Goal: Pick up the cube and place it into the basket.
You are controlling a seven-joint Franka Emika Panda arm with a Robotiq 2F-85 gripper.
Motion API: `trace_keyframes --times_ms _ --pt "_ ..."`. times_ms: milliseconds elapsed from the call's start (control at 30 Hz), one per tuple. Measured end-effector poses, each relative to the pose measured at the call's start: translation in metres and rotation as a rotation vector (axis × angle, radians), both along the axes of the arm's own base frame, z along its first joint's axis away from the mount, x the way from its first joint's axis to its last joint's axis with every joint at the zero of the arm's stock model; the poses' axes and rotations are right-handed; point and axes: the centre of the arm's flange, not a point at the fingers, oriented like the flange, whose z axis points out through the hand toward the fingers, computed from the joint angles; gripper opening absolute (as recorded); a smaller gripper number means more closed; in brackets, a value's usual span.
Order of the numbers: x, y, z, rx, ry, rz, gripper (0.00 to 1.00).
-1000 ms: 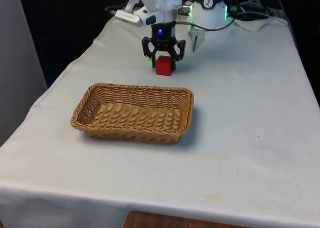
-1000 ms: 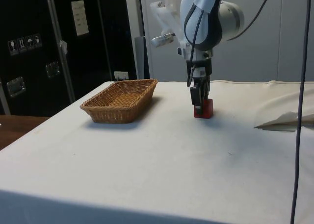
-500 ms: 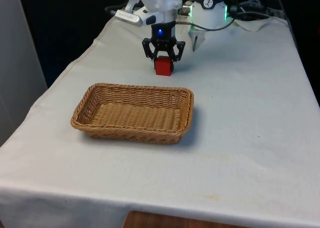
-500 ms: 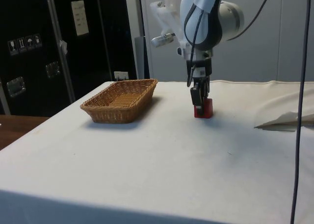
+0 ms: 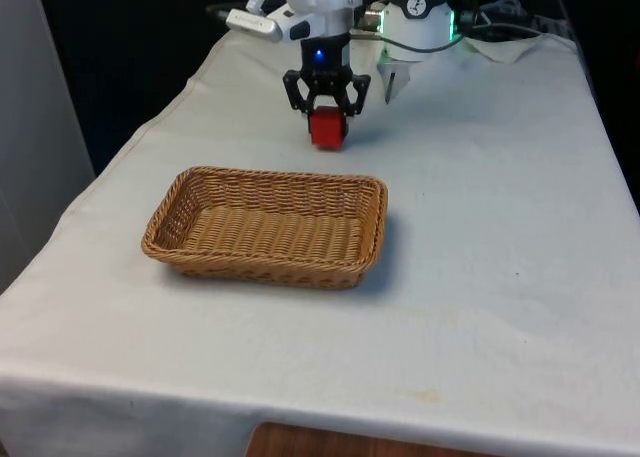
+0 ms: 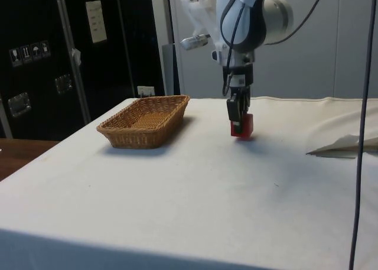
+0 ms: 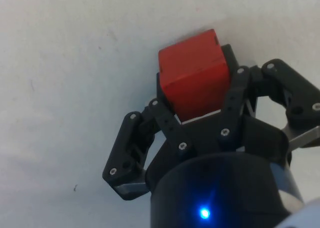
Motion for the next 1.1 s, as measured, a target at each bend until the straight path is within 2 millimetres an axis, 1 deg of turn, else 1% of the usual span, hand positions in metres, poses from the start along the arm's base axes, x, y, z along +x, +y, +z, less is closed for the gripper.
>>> trace_keyframes --times_ms 167,333,400,600,667,933,1100 --pt "0.001 0.000 0.006 0.009 -0.005 0.001 0.02" --pt "0.003 0.000 0.017 0.022 -0.012 0.005 0.02" --pt "0.003 0.000 0.017 0.022 -0.012 0.005 0.02" --pt "0.006 0.000 0.030 0.041 -0.015 0.008 0.02" --pt "0.006 0.000 0.030 0.041 -0.015 0.008 0.02" --pt "0.014 -0.001 0.048 0.062 -0.014 0.019 0.02" --pt "0.018 -0.001 0.056 0.070 -0.011 0.027 0.02"
